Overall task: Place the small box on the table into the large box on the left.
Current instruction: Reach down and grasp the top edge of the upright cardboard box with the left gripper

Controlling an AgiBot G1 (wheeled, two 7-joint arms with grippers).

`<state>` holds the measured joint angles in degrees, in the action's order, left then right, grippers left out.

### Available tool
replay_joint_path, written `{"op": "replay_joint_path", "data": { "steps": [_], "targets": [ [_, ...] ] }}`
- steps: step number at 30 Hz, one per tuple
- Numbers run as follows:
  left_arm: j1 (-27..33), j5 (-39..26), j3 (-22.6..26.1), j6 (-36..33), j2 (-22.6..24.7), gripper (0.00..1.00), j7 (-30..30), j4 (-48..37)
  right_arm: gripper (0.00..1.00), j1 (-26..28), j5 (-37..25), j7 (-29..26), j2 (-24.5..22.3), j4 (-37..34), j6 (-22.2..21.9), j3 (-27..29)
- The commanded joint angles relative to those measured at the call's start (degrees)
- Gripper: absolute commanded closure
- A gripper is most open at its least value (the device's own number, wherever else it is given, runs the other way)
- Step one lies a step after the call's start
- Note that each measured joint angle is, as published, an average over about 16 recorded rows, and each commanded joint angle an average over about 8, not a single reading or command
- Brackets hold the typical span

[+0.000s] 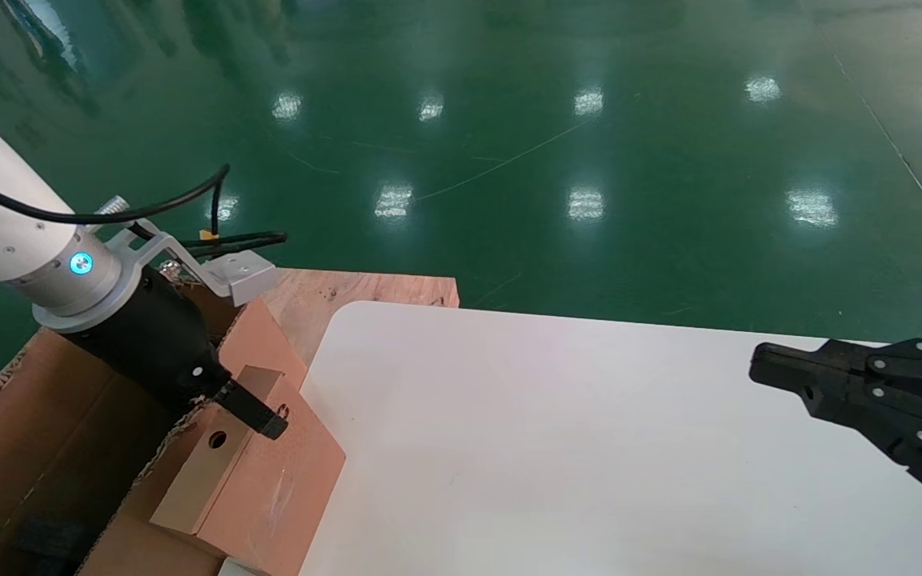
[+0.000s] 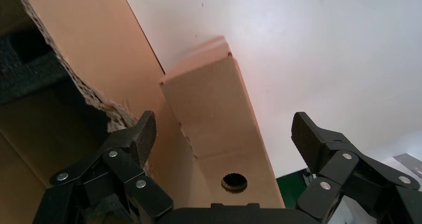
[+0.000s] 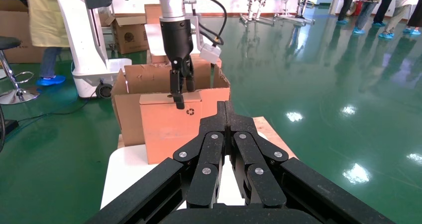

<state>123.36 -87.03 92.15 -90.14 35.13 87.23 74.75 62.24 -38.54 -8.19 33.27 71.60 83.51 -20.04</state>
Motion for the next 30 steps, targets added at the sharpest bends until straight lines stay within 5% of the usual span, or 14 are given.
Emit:
{"op": "replay_joint_path", "data": {
  "steps": [1, 30],
  "targets": [
    [0.3, 0.7, 1.0, 0.1, 0.0, 0.00, 0.3, -0.1, 1.00, 0.0, 0.0, 0.0, 0.0, 0.0, 0.0, 0.0],
    [0.9, 4.0, 7.6, 0.9, 0.3, 0.00, 1.0, -2.4, 1.00, 0.0, 0.0, 0.0, 0.0, 0.0, 0.0, 0.0]
  ]
}}
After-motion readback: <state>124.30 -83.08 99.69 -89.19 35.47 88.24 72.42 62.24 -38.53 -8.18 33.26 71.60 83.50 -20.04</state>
